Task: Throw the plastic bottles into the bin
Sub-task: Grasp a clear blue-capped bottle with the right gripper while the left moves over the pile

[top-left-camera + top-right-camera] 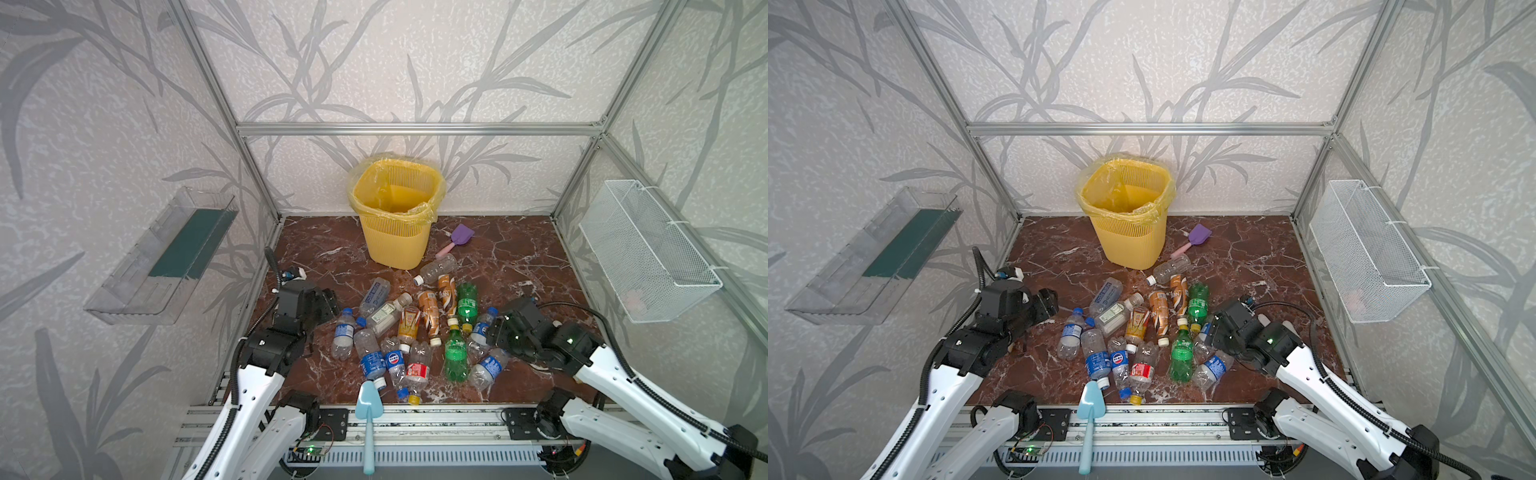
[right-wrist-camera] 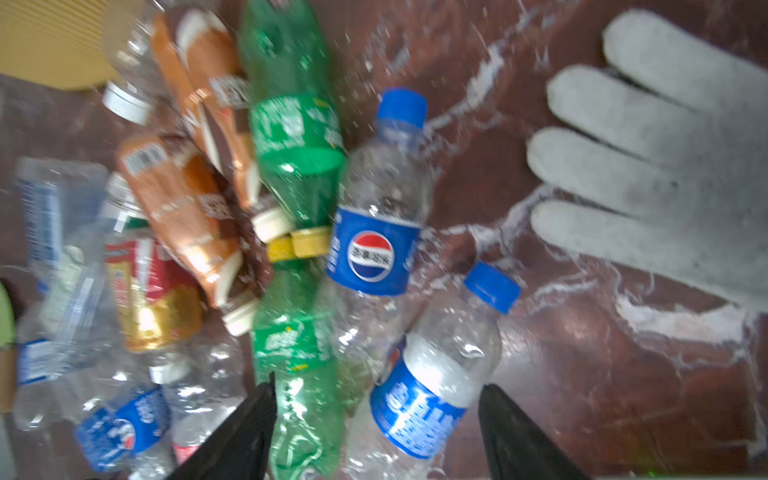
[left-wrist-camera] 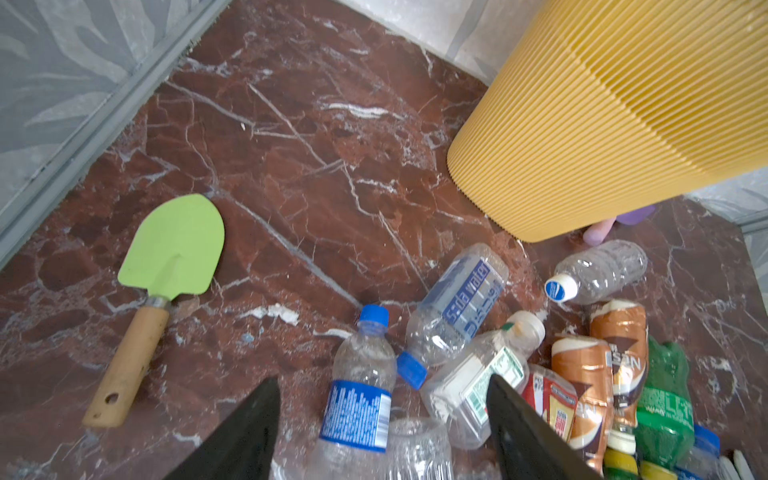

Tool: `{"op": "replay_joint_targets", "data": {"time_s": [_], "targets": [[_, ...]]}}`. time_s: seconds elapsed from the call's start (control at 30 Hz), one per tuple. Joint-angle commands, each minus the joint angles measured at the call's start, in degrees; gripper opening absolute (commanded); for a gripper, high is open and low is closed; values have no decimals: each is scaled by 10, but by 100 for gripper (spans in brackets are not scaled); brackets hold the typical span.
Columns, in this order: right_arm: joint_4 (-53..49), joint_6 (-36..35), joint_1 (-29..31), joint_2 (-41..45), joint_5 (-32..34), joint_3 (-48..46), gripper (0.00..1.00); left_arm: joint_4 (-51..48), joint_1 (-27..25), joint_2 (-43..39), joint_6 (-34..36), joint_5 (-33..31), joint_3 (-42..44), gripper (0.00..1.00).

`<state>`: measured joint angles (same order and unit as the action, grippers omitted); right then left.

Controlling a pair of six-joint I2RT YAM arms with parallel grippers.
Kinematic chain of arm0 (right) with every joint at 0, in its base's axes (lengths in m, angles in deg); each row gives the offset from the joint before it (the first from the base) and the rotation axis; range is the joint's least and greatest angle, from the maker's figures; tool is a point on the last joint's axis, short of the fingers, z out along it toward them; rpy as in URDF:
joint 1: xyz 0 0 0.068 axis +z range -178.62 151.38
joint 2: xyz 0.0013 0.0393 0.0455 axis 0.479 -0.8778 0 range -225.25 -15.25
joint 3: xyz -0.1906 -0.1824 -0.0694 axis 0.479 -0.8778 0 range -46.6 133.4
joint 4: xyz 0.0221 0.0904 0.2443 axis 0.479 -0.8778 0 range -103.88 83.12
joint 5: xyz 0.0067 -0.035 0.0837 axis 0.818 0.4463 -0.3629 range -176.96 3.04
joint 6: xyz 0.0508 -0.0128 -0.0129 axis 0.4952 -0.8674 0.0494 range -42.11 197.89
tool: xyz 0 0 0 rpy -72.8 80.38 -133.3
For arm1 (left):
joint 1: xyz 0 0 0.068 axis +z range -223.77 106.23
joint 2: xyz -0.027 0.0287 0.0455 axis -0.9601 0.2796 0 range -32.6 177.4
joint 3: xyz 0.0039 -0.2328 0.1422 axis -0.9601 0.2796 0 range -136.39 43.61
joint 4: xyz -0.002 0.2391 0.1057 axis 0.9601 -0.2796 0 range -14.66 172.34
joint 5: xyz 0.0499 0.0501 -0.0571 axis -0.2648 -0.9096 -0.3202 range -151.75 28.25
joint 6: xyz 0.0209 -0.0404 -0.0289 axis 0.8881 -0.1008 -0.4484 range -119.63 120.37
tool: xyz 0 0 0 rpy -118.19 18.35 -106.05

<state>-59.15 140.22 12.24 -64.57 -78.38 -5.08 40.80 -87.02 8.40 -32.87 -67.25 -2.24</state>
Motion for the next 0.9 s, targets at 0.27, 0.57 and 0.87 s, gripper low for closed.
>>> {"op": "replay_joint_targets", "data": {"time_s": [0.27, 0.57, 0.87], "targets": [[-9, 100, 46, -9, -14, -65, 87, -35, -3, 6, -11, 45, 32, 78], [69, 93, 46, -60, -52, -94, 87, -31, -4, 9, -23, 36, 30, 78], [115, 100, 46, -80, -53, -122, 85, -45, -5, -12, -17, 41, 32, 78]]}}
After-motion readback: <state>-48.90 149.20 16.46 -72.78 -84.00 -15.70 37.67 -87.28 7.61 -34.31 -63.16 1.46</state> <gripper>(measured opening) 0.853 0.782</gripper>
